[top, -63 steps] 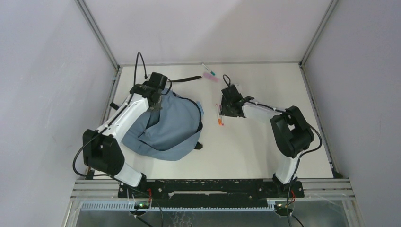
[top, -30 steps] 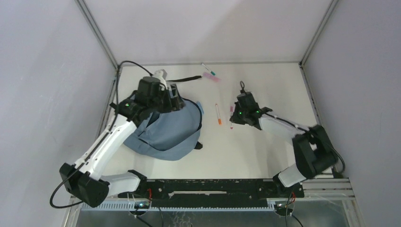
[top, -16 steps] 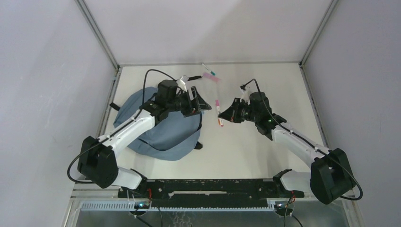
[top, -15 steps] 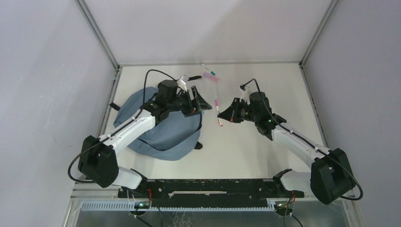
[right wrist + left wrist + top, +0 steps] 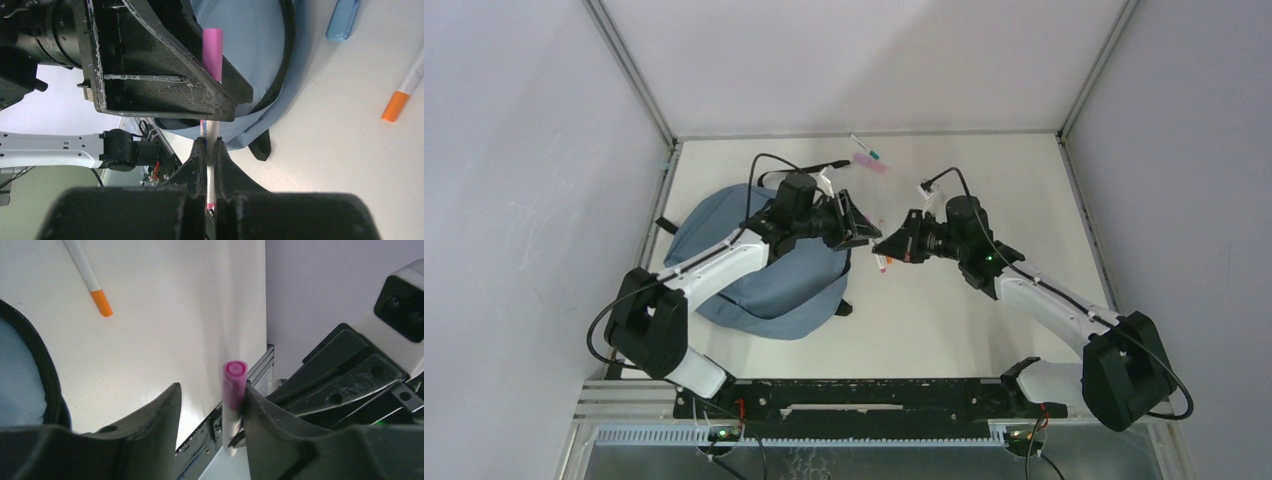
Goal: Pack the student bag
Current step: Pick up the stationery from the center of the board, then place the stationery in the student bag.
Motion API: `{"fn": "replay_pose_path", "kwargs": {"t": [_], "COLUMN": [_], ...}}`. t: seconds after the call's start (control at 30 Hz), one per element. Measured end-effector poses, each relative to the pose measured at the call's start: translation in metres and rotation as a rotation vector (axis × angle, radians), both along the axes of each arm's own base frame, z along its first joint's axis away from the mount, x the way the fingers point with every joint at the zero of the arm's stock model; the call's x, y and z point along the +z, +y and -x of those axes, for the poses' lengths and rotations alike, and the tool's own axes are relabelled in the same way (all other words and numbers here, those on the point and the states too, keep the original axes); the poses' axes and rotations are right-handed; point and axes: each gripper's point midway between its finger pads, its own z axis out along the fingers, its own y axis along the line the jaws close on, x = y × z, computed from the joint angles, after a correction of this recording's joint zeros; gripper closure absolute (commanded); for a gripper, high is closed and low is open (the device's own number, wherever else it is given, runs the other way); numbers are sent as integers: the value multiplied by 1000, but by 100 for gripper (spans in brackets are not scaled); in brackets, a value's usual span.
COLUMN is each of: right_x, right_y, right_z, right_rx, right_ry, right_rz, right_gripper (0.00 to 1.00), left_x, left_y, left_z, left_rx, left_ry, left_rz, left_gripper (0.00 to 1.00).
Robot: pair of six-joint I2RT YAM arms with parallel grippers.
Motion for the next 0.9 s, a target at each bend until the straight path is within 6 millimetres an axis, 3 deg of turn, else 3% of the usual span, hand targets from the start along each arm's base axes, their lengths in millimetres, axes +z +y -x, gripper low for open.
{"fn": "replay_pose_path", "kwargs": {"t": [0.2,0.23,0.33,0.37,0.43,0.57,0.7,0.83,0.9], "right_x": [-10,-11,-14,-14,-15,-15,-9,-6,-9], "right_y": [9,11,13,14,15,9,-7,-25,-29], "right_z": [6,6,5,5,6,4,2,-3,-5], "right_rx": [28,29,22,18,16,-11,-59,-105,-117], "right_ry": [25,27,38,46,54,46,24,7,12], "right_rz": [13,14,15,13,16,39,66,92,106], "right_gripper": [100,94,37,27,20,18,18,18,18], "left_x": [-1,-2,-4,-6,-14,-17,7,26,25], "left_y": [-6,-6,-4,-2,7,46,108,177,193], "left_z": [2,2,2,2,2,-13,-36,-38,-36], "left_rx": [3,4,10,11,22,86,227,350,361], "left_ry": [28,29,31,26,19,-38,-165,-248,-255], "left_rz": [17,15,0,-14,-86,-335,-627,-926,-1014], "left_gripper": [98,100,100,100,100,100,100,100,100]}}
